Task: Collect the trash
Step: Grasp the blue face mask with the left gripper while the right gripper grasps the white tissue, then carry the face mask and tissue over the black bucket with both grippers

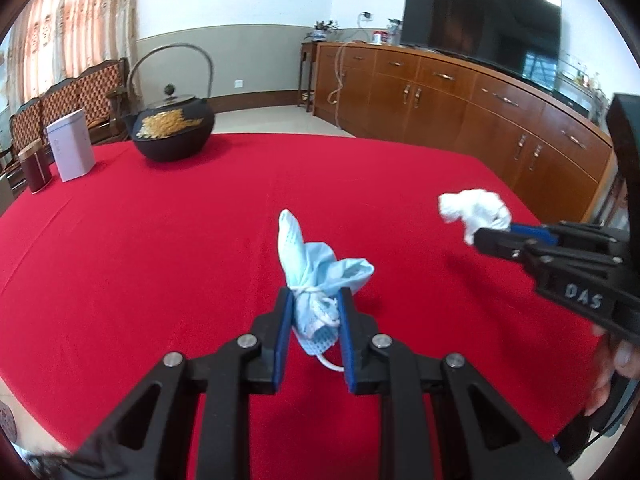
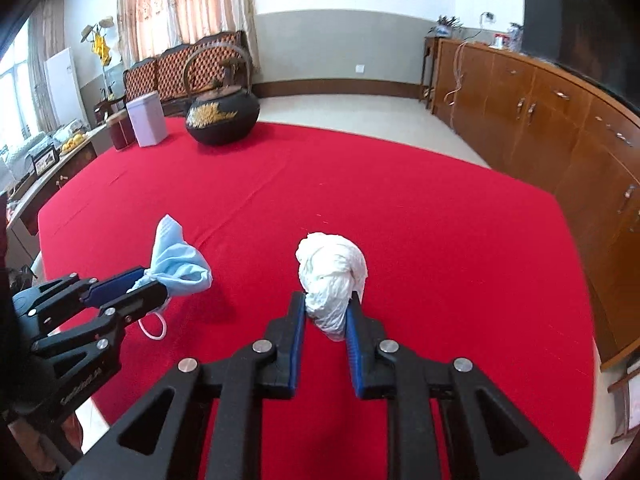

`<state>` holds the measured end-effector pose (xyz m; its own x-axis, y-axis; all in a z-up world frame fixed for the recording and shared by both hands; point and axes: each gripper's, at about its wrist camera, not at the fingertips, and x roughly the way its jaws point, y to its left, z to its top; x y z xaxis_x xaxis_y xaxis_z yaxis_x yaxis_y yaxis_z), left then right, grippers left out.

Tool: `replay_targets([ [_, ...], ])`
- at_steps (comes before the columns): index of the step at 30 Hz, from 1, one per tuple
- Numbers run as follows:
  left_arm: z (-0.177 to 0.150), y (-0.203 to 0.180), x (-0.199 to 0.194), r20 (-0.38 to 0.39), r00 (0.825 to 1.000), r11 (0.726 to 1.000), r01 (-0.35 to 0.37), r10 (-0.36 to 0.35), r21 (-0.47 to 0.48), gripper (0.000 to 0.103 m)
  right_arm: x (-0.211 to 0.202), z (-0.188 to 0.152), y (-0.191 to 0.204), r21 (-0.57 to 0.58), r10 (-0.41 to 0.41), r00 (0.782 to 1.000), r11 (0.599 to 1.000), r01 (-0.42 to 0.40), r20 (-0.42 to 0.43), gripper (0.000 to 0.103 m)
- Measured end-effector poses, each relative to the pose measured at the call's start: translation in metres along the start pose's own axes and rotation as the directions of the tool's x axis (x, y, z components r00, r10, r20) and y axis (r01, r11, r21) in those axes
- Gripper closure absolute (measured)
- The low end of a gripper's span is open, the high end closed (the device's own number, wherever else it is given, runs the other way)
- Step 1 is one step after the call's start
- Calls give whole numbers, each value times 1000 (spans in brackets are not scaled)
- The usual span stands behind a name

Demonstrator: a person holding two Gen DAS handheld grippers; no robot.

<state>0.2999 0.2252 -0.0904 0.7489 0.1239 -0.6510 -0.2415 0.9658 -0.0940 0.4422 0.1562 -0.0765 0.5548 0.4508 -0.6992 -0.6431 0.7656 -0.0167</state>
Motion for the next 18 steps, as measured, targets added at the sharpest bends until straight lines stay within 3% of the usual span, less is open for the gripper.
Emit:
replay_targets([
  [18,-21,-90,-72,25,992,988,122,-125,98,80,-174,-121,-98,198,-182,981,966,167,61,83],
])
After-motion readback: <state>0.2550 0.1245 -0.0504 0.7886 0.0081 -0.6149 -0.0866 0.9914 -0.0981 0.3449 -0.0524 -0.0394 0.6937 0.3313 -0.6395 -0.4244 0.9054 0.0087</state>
